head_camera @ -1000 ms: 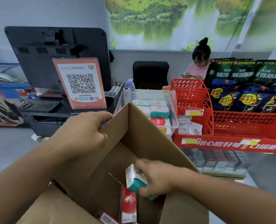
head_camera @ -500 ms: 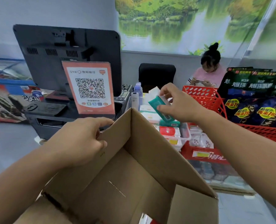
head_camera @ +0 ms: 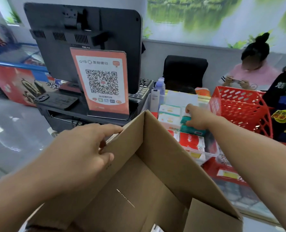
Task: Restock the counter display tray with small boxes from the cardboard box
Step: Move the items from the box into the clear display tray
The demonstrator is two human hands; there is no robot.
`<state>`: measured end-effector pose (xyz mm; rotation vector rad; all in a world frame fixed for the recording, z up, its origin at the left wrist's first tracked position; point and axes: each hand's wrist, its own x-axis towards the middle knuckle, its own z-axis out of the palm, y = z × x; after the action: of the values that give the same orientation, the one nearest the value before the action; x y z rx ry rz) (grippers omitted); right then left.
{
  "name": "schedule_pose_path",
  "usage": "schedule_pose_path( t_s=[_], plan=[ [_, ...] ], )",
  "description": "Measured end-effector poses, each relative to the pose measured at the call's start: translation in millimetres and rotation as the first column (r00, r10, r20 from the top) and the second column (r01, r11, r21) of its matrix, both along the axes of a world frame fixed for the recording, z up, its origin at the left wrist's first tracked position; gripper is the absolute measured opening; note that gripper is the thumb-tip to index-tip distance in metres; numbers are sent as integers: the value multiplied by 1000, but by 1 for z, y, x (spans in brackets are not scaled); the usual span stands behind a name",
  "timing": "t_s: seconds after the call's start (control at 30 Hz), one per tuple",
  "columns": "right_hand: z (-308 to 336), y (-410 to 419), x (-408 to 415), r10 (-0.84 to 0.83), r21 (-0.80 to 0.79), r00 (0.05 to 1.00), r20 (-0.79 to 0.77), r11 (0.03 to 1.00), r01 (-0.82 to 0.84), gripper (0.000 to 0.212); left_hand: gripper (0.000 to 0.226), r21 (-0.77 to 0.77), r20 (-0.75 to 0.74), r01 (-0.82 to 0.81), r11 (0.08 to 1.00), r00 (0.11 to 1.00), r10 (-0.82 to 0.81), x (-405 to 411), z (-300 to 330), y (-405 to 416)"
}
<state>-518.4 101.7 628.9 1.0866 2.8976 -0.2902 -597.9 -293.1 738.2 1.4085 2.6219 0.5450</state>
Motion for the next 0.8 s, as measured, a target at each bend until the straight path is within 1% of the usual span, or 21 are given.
schedule_pose_path(
  t_s=[0.13, 0.17, 0.23, 0.27, 0.3, 0.37, 0.43, 0.53, 0.63, 0.67, 0.73, 0.77, 0.8],
  plan=[
    [-9, 10, -9, 8, 22, 1000, 5, 1000, -8, 47, 67, -8, 5, -10, 1000, 1000, 10, 2, -1, 1],
    [-10, 13, -11, 12, 65, 1000, 6, 998, -12, 46, 67, -12, 3, -12, 1000, 1000, 12, 3, -1, 1],
    [-13, 17, -13, 0, 241, 1000, 19, 970, -4, 44, 67, -14, -1, -18, 1000, 1000, 18, 3, -1, 1],
    [-14, 19, -14, -25, 320, 1000, 19, 947, 17, 43, 67, -18, -5, -22, 1000, 1000, 22, 4, 0, 1],
    [-16, 20, -14, -58, 360, 998, 4, 932, 53, 42, 67, -21, -10, -27, 999, 1000, 27, 5, 0, 1],
    [-20, 19, -12, -121, 330, 991, -59, 934, 134, 39, 67, -26, -14, -35, 999, 999, 34, 6, 1, 1],
    [-19, 11, -10, -129, 285, 979, -156, 943, 170, 38, 65, -40, -13, -32, 999, 999, 31, 6, 2, 2],
    [2, -19, -5, -16, 329, 934, -357, 934, 141, 33, 61, -56, -15, -18, 998, 1000, 17, 4, 4, 5],
    [35, -62, 10, 122, 393, 860, -495, 915, 97, 34, 56, -84, -9, 13, 996, 1000, -14, 4, 6, 8],
    [44, -77, 20, 182, 403, 818, -546, 913, 66, 36, 54, -93, -13, 24, 995, 1000, -25, 4, 7, 8],
    [56, -115, 45, 343, 430, 687, -640, 901, -49, 36, 50, -102, -23, 45, 994, 999, -47, 6, 8, 8],
    [57, -137, 58, 424, 440, 625, -656, 887, -141, 35, 49, -101, -25, 58, 993, 998, -61, 7, 9, 8],
    [55, -159, 71, 500, 439, 582, -642, 862, -256, 34, 48, -97, -26, 73, 993, 997, -76, 8, 8, 9]
  ],
)
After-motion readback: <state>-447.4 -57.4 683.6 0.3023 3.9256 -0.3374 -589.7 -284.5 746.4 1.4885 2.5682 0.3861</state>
